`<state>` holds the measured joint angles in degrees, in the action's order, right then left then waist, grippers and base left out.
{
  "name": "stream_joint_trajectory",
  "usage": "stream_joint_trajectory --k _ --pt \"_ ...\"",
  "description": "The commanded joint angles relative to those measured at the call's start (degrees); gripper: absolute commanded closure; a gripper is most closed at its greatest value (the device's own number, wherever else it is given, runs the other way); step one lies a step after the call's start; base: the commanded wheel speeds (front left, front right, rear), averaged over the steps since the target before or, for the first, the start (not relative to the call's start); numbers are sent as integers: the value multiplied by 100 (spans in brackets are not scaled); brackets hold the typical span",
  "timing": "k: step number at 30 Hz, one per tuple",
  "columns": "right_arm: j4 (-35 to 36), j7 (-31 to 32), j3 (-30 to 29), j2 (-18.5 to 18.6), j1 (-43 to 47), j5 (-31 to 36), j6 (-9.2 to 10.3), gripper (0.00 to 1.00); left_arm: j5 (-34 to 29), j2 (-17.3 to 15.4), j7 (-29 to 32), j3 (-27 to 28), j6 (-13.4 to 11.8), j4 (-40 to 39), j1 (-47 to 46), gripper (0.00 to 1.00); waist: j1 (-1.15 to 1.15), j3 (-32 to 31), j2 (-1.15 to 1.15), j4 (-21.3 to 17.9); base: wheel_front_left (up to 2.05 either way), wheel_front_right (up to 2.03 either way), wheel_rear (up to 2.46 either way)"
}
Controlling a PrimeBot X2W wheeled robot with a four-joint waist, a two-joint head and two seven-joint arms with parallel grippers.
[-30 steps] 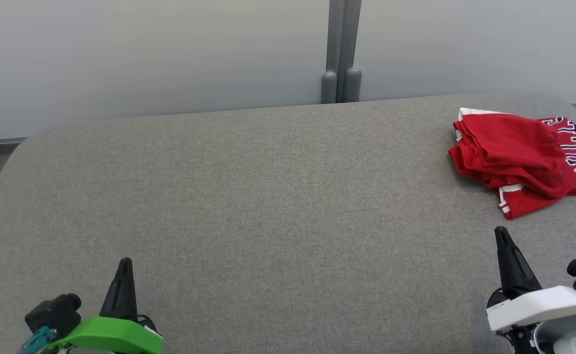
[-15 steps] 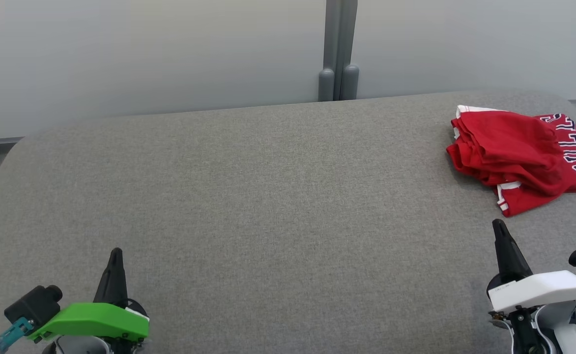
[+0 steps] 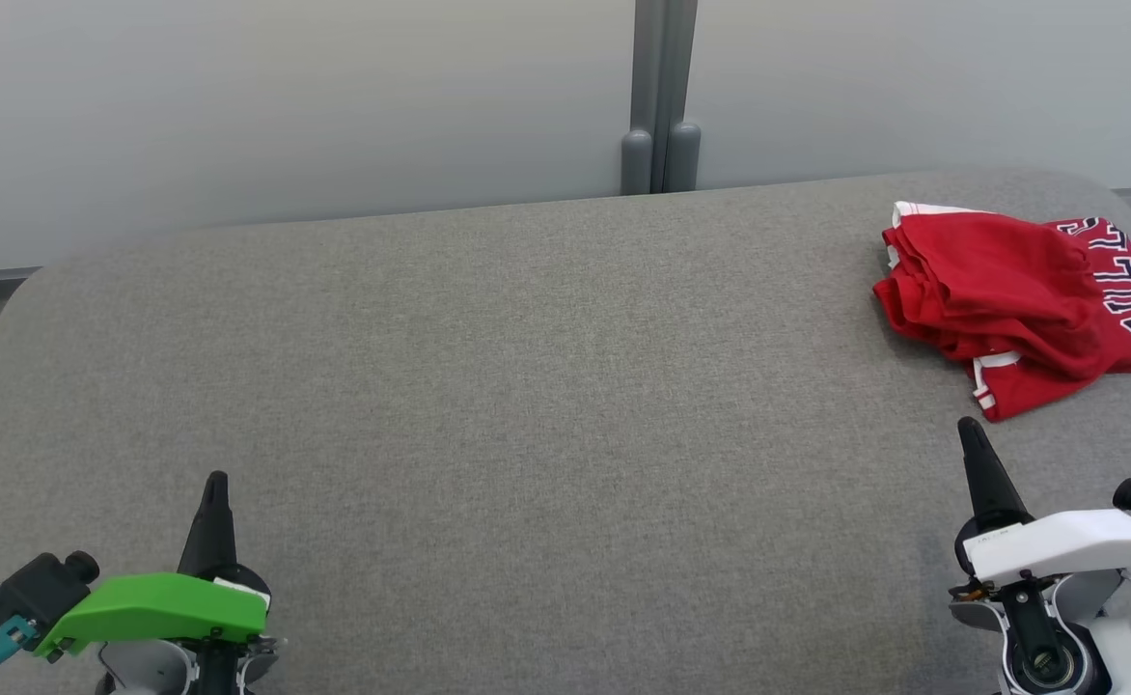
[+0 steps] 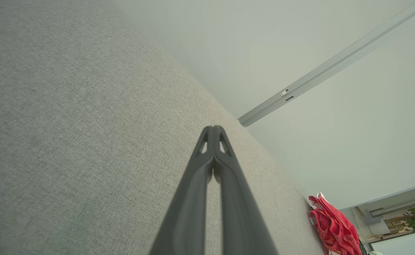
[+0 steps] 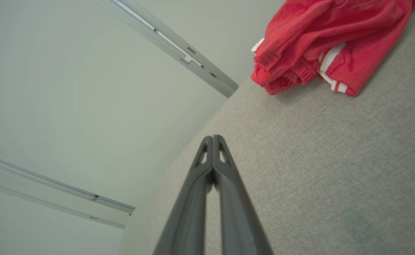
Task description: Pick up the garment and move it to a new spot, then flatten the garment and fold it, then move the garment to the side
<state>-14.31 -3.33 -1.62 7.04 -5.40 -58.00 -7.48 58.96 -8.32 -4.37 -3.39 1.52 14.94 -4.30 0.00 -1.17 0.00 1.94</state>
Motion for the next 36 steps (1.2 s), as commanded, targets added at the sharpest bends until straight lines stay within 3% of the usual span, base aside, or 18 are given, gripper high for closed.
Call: stream_joint_trajectory --k 1,36 --pt "4 39 -49 17 -174 -146 -2 100 155 -8 36 90 55 -30 -182 100 0 3 0 -3 0 0 0" --pt "-638 648 -264 -227 -795 -1969 -2 100 1924 301 583 743 378 336 -636 100 0 92 0 -94 0 0 0"
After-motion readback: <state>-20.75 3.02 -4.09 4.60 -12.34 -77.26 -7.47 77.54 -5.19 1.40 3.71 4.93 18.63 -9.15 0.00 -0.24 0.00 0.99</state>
